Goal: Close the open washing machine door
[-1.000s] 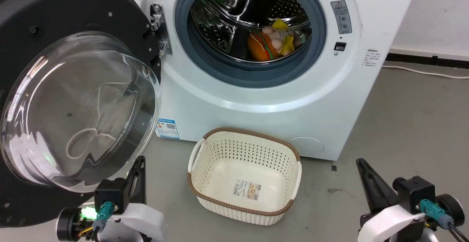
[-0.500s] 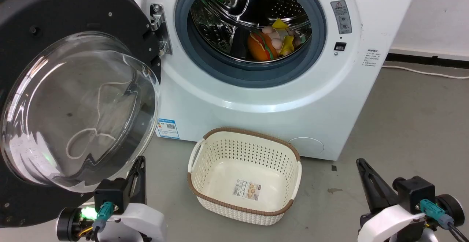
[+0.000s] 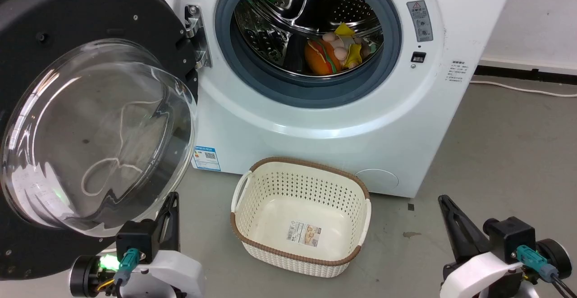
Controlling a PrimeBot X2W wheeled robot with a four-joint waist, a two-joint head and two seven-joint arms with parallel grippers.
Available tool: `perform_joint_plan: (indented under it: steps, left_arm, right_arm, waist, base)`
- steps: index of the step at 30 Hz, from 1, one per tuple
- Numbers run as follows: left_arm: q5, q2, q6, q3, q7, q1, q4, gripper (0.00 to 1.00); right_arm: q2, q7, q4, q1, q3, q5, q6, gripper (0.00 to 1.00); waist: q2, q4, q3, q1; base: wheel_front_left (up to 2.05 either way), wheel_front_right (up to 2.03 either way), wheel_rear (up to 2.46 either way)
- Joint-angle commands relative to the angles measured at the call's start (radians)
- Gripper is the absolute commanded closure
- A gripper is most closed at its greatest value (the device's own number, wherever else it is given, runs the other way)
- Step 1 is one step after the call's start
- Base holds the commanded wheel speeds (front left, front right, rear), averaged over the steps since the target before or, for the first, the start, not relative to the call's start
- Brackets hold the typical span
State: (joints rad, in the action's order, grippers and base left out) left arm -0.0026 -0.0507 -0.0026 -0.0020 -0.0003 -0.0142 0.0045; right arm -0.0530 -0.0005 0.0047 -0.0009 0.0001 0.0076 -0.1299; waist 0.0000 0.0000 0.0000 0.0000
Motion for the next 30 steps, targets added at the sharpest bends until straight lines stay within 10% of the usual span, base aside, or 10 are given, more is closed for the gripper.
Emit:
perform_joint_plan:
  steps: [1, 6, 7, 30]
  left_arm:
    - [0.003, 0.001, 0.003, 0.002, 0.0, 0.014, -0.005, 1.0]
    - [0.003, 0.001, 0.003, 0.002, 0.0, 0.014, -0.005, 1.0]
    - [0.0, 0.0, 0.0, 0.0, 0.0, 0.0, 0.0, 0.0]
    - [-0.004, -0.001, -0.006, -0.01, -0.038, -0.003, 0.006, 0.0]
  right_arm:
    - [0.003, 0.0, -0.005, 0.001, 0.0, -0.008, -0.001, 1.0]
    - [0.003, 0.0, -0.005, 0.001, 0.0, -0.008, -0.001, 1.0]
    - [0.0, 0.0, 0.0, 0.0, 0.0, 0.0, 0.0, 0.0]
    - [0.0, -0.038, 0.004, 0.003, -0.005, 0.018, 0.0, 0.0]
  waist:
    - [0.0, 0.0, 0.0, 0.0]
    - [0.0, 0.0, 0.0, 0.0]
    - [0.0, 0.0, 0.0, 0.0]
    - [0.0, 0.025, -0.002, 0.0]
  base:
    - [0.0, 0.0, 0.0]
    - [0.0, 0.0, 0.0]
    - [0.0, 0.0, 0.0]
    - [0.0, 0.0, 0.0]
